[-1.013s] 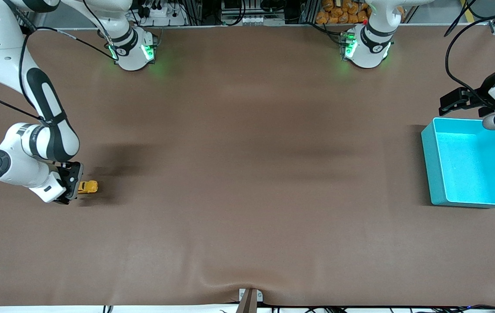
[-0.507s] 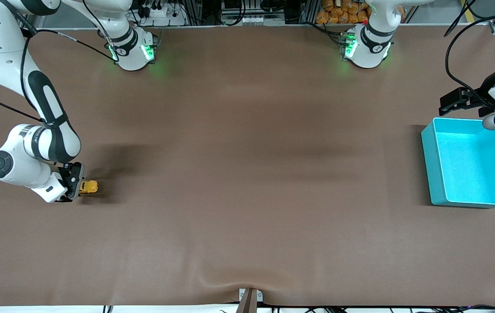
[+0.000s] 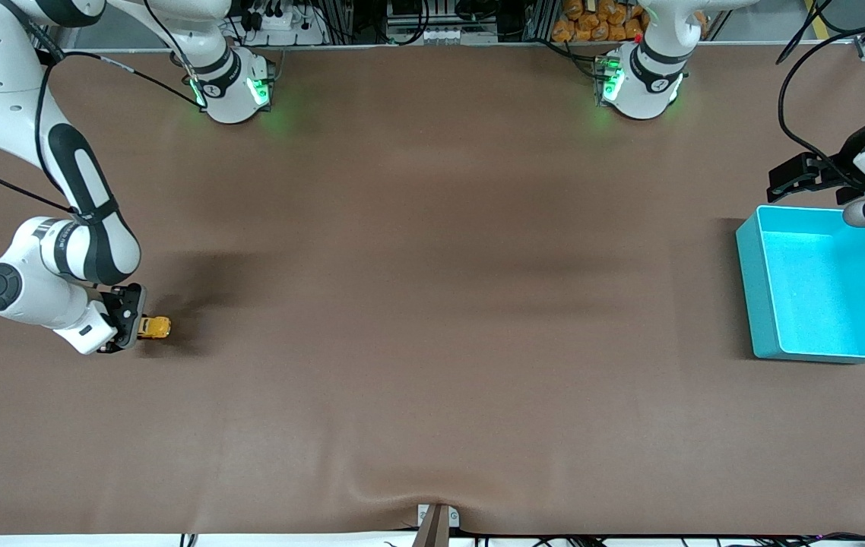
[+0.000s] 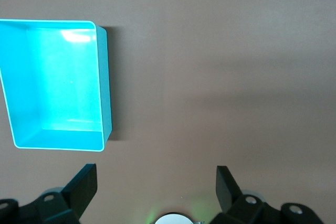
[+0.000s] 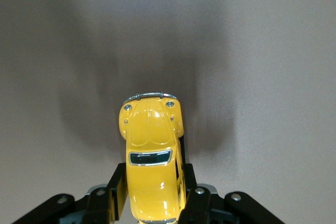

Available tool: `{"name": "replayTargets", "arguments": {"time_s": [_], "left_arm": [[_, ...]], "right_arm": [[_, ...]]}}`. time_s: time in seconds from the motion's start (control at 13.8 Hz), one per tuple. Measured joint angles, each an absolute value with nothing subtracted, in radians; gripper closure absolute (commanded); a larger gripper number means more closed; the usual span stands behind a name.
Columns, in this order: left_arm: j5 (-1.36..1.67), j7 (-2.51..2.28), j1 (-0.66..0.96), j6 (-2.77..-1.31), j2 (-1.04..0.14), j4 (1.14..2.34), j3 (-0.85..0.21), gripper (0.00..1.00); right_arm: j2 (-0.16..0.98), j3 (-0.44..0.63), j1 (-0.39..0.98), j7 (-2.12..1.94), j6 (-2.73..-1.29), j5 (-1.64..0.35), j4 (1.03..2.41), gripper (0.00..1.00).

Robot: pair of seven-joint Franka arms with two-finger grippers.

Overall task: Wind and store yellow beetle car
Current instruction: 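Lower the right gripper and close it on the yellow car, then drag the car backward along the table with the right gripper to wind it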

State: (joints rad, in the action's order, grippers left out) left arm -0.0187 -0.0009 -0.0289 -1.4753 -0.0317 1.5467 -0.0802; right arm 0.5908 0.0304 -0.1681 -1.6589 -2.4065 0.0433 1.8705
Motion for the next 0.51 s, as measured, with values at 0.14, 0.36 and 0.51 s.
{"name": "replayTargets", "arguments": {"time_s": [0.14, 0.36, 0.51], "left_arm": [[-0.019, -0.001, -0.029, -1.475, -0.032, 1.547, -0.08, 0.0], [-0.019, -0.001, -0.029, -1.475, -0.032, 1.547, -0.08, 0.0], [-0.019, -0.001, -0.029, -1.475, -0.032, 1.547, -0.08, 0.0]], "right_arm": [[0.591, 0.031, -0.177, -1.661, -2.408, 0.043, 1.87, 0.8], [0.593, 0.031, -0.21, -1.697, -2.416, 0.043, 1.87, 0.79], [0.594, 0.031, -0.241, -1.73, -2.42, 0.043, 1.869, 0.79]]}}
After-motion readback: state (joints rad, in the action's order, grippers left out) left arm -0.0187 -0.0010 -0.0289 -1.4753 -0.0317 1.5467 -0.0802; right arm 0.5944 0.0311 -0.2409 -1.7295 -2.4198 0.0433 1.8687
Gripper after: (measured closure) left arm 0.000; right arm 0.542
